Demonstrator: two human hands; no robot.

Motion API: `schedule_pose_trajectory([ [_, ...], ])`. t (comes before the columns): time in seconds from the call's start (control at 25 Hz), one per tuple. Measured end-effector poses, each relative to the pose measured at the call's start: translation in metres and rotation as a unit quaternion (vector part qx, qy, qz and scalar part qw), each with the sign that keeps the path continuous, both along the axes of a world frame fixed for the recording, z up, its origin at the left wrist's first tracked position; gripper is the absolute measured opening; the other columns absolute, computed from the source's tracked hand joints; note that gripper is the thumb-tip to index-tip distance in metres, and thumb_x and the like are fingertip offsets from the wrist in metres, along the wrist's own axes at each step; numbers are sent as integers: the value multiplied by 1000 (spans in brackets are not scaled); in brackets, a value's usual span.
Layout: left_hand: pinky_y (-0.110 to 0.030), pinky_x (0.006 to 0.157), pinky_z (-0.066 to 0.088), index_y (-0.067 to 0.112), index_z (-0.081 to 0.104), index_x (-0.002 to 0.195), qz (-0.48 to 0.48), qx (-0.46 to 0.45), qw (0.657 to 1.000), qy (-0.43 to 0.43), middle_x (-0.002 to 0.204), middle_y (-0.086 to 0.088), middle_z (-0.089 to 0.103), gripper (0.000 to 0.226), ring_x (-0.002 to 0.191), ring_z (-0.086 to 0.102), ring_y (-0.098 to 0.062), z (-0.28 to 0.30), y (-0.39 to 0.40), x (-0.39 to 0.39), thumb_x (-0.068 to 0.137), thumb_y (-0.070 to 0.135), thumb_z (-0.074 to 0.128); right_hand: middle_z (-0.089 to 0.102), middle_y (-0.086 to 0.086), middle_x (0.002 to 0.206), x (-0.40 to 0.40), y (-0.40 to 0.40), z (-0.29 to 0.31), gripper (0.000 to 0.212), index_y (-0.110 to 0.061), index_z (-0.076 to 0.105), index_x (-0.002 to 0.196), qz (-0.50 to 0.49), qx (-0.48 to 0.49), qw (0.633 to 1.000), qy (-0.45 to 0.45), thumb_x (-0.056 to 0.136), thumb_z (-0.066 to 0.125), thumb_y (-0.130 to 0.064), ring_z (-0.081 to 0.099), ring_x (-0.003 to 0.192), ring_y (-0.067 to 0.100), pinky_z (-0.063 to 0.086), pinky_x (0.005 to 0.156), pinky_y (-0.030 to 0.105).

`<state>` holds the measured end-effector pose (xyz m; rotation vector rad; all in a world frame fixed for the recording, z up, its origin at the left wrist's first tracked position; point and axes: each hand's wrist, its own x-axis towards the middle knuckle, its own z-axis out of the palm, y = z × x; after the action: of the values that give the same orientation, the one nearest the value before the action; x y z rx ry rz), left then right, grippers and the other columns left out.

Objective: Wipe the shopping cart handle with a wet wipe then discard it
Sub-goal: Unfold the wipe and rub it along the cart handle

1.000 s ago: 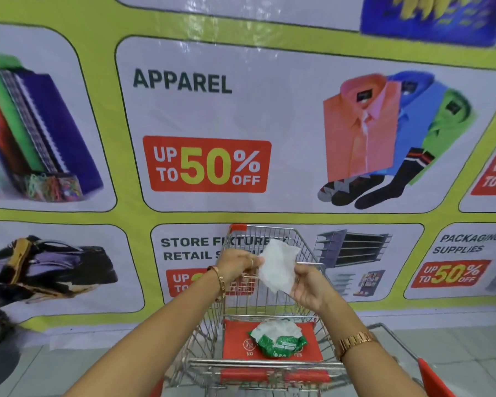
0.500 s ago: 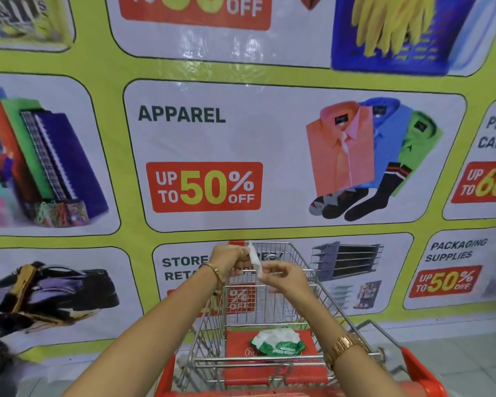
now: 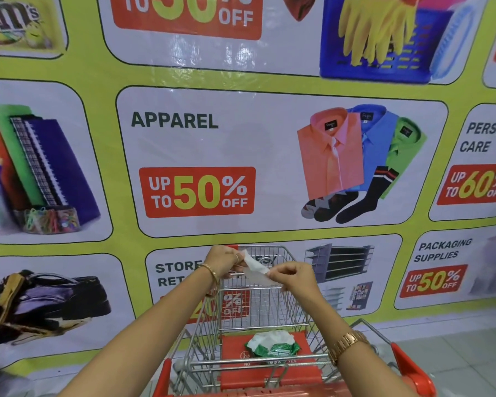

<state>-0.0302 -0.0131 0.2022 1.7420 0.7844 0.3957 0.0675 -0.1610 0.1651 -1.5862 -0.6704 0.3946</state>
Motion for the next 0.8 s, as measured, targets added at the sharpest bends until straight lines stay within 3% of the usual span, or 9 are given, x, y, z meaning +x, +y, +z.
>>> schedule_pose_trajectory([
  [0.2, -23, 46, 42, 15, 60, 59, -16, 63, 998, 25, 95, -8, 63, 38, 63, 56, -15, -3, 10, -4, 89, -2, 44, 64, -4, 66, 11, -13, 2, 18, -14, 65, 65, 59, -15, 991, 118, 82, 66, -8, 59, 59, 10, 51, 47, 20],
  [0.4, -22, 45, 38, 14, 58, 55, -61, 127, 987, 76, 86, -14, 62, 42, 60, 51, -18, -7, 23, -20, 86, -8, 41, 57, 4, 69, 24, -24, -1, 16, -11, 58, 74, 3, -1, 983, 184, 89, 56, -5, 56, 60, 16, 51, 50, 26],
  [0.52, -24, 49, 42, 12, 59, 55, -77, 132, 983, 106, 77, -5, 61, 39, 58, 48, -14, -10, 28, -29, 83, -9, 41, 60, 10, 76, 29, -32, -1, 15, -7, 57, 74, -18, 3, 981, 194, 88, 55, -1, 58, 63, 19, 56, 47, 24],
  [0.68, -26, 53, 46, 10, 55, 53, -55, 45, 995, 73, 45, 2, 52, 31, 48, 47, -15, -9, 24, -45, 83, 2, 53, 61, 15, 74, 30, -52, 4, 12, -2, 57, 76, -27, 6, 978, 205, 87, 55, 4, 58, 59, 20, 55, 41, 19],
  [0.8, -22, 42, 46, 11, 60, 61, -78, -75, 994, 33, 38, 7, 51, 26, 35, 50, -9, -14, 11, -67, 87, 10, 56, 64, 10, 60, 21, -77, 4, 5, 1, 62, 83, 4, -41, 982, 185, 85, 58, 3, 60, 42, 10, 50, 37, 15],
])
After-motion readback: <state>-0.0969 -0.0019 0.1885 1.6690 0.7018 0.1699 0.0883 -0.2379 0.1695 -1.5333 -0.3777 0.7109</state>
